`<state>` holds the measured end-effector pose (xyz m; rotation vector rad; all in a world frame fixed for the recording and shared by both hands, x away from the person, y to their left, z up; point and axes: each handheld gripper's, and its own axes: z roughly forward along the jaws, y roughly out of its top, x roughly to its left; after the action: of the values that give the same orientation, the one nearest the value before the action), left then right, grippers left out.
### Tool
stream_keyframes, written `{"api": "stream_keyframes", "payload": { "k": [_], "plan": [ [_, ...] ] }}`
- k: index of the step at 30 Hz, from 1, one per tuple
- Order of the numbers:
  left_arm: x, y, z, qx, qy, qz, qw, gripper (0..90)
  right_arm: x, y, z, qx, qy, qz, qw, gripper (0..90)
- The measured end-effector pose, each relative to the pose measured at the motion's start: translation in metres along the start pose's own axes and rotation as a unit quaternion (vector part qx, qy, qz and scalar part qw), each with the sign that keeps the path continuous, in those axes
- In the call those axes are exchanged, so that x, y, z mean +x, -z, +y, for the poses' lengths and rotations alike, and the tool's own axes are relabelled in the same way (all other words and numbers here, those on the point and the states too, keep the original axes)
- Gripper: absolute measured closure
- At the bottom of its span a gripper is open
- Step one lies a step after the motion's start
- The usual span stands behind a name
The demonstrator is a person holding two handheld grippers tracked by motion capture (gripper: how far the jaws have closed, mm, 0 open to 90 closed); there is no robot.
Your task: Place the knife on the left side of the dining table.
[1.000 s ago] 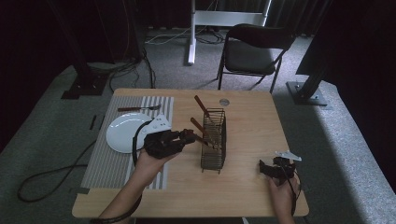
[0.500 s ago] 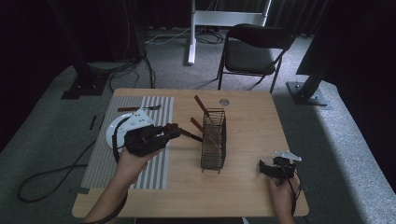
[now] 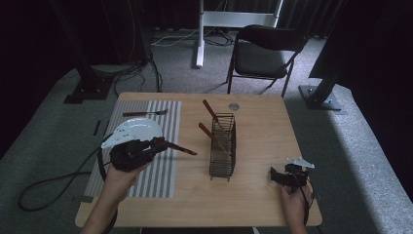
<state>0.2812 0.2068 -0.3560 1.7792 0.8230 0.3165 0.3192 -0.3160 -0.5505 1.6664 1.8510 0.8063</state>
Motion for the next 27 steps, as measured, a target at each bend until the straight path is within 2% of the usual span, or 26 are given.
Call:
{"api": "stream_keyframes", "payload": {
  "k": [5, 6, 7, 13, 18, 22, 24, 27],
  "plan": [
    [0.020, 0.011, -0.025, 0.010, 0.032, 0.019, 0.9992, 75.4, 0.000, 0.000, 0.000, 0.000, 0.000, 0.000, 1.0000, 12.2],
    [0.020, 0.011, -0.025, 0.010, 0.032, 0.019, 0.9992, 75.3, 0.000, 0.000, 0.000, 0.000, 0.000, 0.000, 1.0000, 12.2],
    [0.027, 0.017, -0.035, 0.016, 0.042, 0.031, 0.9985, 75.3, 0.000, 0.000, 0.000, 0.000, 0.000, 0.000, 1.0000, 12.2],
    [0.046, 0.034, -0.054, 0.022, 0.067, 0.051, 0.9962, 75.3, 0.000, 0.000, 0.000, 0.001, 0.000, 0.000, 1.0000, 12.2],
    [0.054, 0.038, -0.067, 0.038, 0.078, 0.057, 0.9946, 75.3, 0.000, 0.000, 0.000, 0.001, 0.000, 0.000, 1.0000, 12.2],
    [0.059, 0.037, -0.076, 0.047, 0.086, 0.057, 0.9936, 75.3, 0.000, 0.000, 0.000, 0.001, 0.000, -0.001, 1.0000, 12.2],
    [0.063, 0.036, -0.079, 0.050, 0.096, 0.048, 0.9930, 75.3, 0.000, 0.000, 0.000, 0.001, 0.000, 0.000, 1.0000, 12.2],
    [0.067, 0.034, -0.084, 0.060, 0.101, 0.052, 0.9917, 75.3, 0.000, 0.000, 0.000, 0.001, 0.000, 0.000, 1.0000, 12.2]
  ]
}}
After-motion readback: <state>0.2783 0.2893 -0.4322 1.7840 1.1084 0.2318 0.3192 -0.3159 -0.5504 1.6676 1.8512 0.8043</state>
